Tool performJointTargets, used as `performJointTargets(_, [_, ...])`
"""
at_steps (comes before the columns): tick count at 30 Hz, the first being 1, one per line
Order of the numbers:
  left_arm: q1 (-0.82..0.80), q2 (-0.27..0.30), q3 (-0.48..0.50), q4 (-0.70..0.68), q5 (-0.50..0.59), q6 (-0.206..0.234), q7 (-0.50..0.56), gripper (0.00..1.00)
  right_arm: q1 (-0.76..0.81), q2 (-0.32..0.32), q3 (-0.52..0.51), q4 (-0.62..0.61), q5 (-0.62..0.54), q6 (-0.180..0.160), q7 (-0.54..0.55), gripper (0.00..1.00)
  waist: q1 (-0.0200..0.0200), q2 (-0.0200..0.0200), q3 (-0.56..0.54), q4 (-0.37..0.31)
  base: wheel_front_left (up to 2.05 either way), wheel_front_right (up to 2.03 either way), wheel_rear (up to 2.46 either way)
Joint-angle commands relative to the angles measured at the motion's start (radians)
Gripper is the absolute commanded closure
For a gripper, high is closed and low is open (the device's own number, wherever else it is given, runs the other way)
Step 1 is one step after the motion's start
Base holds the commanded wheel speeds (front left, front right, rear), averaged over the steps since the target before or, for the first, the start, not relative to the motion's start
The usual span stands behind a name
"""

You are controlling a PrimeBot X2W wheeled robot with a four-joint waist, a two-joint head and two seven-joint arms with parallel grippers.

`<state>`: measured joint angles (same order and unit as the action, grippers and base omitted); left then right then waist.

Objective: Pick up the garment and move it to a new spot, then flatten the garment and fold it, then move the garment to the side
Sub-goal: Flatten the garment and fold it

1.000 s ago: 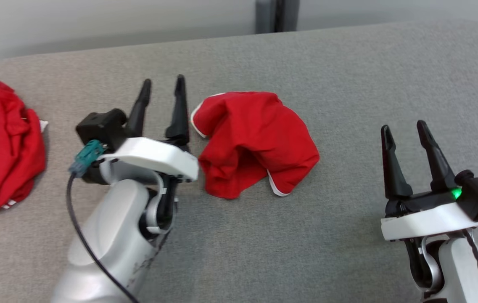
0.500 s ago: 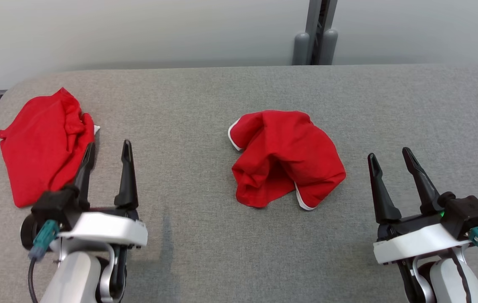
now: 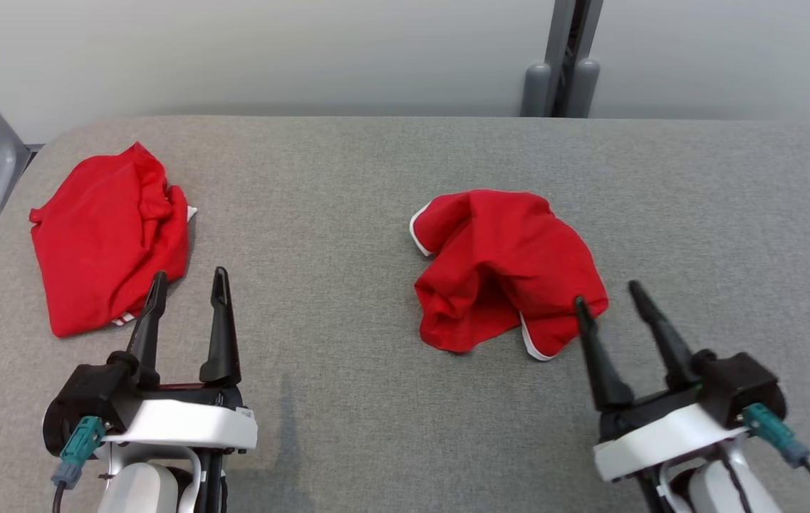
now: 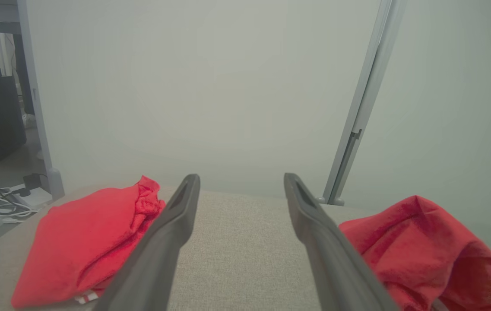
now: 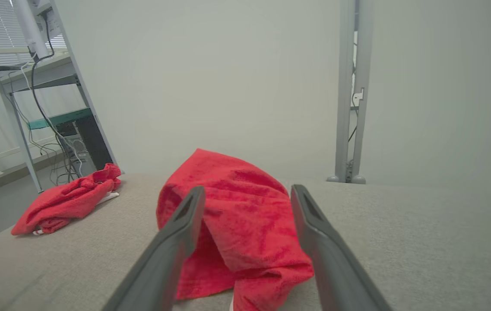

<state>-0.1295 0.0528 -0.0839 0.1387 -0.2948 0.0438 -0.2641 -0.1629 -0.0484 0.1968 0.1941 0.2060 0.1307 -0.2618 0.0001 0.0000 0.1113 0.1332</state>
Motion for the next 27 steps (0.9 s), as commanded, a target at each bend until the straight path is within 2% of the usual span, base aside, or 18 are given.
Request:
performJointTargets(1, [-0.005, 0.003, 0.005, 0.004, 0.009, -0.007, -0.001, 0.0, 0.005, -0.005, 0.032, 0.009, 0.013, 0.0, -0.004, 0.0, -0.0001, 0.0, 0.01, 0.016, 0.0, 0.0, 0.0])
performJointTargets(8, [-0.022, -0.001, -0.018, 0.016, -0.017, -0.005, -0.001, 0.0, -0.03, -0.005, 0.146, 0.098, 0.028, 0.0, -0.004, 0.0, -0.0001, 0.0, 0.039, 0.09, 0.0, 0.0, 0.0])
performJointTargets(12, [-0.02, 0.0, -0.039, 0.019, -0.029, 0.004, -0.001, 0.0, -0.057, -0.005, 0.169, 0.153, 0.063, 0.0, -0.004, 0.0, -0.0001, 0.0, 0.047, 0.13, 0.0, 0.0, 0.0])
performJointTargets(15, [-0.019, -0.001, -0.058, 0.019, -0.039, 0.014, -0.001, 0.0, -0.091, -0.005, 0.165, 0.218, 0.06, 0.0, -0.004, 0.0, -0.0001, 0.0, 0.053, 0.171, 0.0, 0.0, 0.0])
performJointTargets(19, [-0.017, -0.001, -0.077, 0.016, -0.051, 0.027, -0.001, 0.0, -0.129, -0.006, 0.102, 0.297, 0.076, 0.0, -0.003, 0.0, -0.0001, 0.0, 0.059, 0.221, 0.0, 0.0, 0.0])
performJointTargets(24, [-0.011, -0.001, -0.09, 0.012, -0.059, 0.034, -0.001, 0.0, -0.17, -0.005, 0.082, 0.351, 0.093, 0.0, -0.003, 0.0, -0.0001, 0.0, 0.07, 0.262, 0.0, 0.0, 0.0])
performJointTargets(25, [-0.011, -0.001, -0.094, 0.012, -0.059, 0.036, -0.001, 0.0, -0.177, -0.006, 0.081, 0.359, 0.092, 0.0, -0.003, 0.03, -0.0001, 0.0, 0.071, 0.268, 0.0, 0.0, 0.0])
performJointTargets(26, [-0.011, -0.001, -0.097, 0.011, -0.057, 0.037, -0.001, 0.0, -0.18, -0.006, 0.083, 0.365, 0.09, 0.0, -0.003, 0.53, -0.0001, 0.0, 0.072, 0.272, 0.0, 0.0, 0.0])
performJointTargets(27, [-0.01, -0.001, -0.1, 0.011, -0.055, 0.037, -0.001, 0.0, -0.186, -0.005, 0.086, 0.369, 0.086, 0.0, -0.003, 0.89, -0.0001, 0.0, 0.072, 0.275, 0.0, 0.0, 0.0])
